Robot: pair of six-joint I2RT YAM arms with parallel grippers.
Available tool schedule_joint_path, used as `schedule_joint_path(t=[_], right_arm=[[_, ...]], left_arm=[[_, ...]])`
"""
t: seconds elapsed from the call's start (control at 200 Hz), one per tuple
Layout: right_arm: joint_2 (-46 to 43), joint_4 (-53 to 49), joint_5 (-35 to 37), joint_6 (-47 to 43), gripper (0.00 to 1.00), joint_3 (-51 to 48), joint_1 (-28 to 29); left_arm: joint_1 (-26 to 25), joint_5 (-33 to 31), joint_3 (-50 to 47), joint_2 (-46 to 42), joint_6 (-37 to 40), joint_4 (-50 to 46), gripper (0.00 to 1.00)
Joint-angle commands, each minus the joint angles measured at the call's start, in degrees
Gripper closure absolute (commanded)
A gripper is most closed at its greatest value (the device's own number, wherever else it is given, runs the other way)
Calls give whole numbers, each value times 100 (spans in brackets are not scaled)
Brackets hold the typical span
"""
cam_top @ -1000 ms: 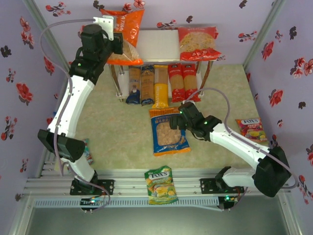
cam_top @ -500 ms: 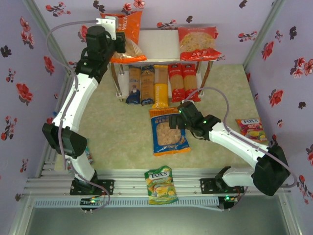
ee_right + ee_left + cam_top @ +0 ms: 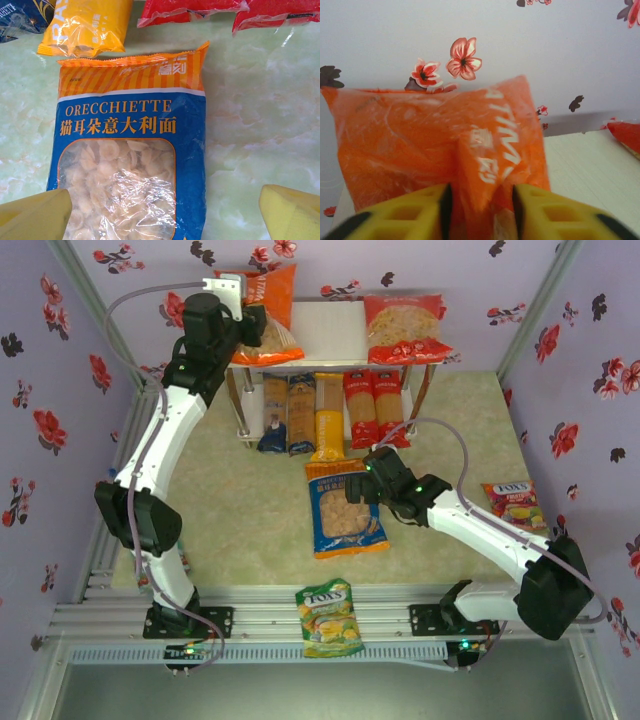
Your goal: Place and organize the pasta boxes and bags onto the shelf
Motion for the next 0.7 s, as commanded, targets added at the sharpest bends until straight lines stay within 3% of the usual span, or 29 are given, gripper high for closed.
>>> schedule_joint_path(t=[0.0,0.06,0.16,0.695], right_arm=[[-132,-24,119,-114,3,20,31],[-132,-30,103,-109,3,29,34],[-140,-29,92,-89,3,46,28],[-273,-177,152,-63,3,83,36]], left_arm=[[43,105,-160,72,-50,-9,39],[44,106,-232,28,-43,12,21],[40,114,-283,-9,20,15,11],[37,163,-1338,-132,99,240,3]])
